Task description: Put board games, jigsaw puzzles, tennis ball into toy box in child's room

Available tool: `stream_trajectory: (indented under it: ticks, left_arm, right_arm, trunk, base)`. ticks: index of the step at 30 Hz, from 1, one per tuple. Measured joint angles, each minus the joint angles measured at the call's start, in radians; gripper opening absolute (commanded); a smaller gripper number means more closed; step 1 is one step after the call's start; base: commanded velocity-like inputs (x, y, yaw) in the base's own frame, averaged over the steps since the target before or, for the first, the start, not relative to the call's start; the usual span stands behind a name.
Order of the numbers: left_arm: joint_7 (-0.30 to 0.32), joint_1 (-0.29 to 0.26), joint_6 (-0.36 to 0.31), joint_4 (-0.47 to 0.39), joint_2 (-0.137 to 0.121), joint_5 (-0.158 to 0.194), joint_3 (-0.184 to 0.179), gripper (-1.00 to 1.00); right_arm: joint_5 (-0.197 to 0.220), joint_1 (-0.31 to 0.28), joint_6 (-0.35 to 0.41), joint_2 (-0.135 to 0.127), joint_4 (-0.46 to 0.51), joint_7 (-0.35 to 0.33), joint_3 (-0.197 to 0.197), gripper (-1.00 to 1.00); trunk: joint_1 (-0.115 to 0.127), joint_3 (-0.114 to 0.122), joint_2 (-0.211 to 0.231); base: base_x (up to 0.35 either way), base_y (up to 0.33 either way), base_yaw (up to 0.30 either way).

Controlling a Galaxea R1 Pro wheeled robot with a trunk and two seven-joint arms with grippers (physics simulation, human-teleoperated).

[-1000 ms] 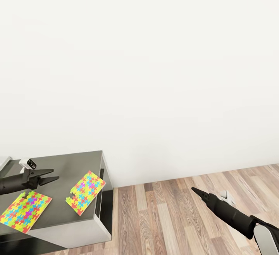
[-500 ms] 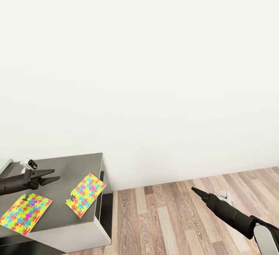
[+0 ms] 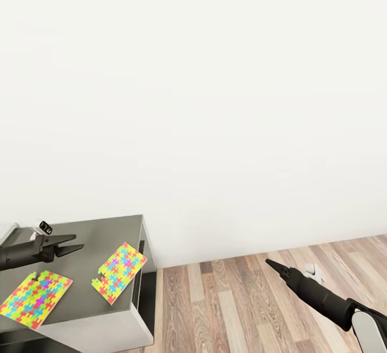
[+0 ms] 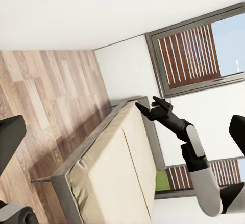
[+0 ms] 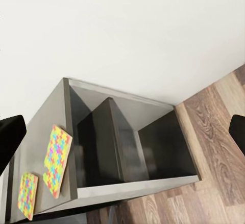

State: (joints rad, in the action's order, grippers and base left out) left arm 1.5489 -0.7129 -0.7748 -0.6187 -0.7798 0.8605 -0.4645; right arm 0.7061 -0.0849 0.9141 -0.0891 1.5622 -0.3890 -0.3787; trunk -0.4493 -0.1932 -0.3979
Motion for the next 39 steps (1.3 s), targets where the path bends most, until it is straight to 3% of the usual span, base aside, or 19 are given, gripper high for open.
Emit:
stream_trajectory:
  ticks: [39]
  left_arm:
    - [-0.001,0.002,0.004,0.0,0.002,0.0,-0.001,1.0]
  right_arm:
    - [0.0,0.0,0.0,0.001,-0.001,0.002,0.001,1.0]
  trunk:
    - [0.0,0.064,0.0]
  base:
    - [0.0,0.0,0.0]
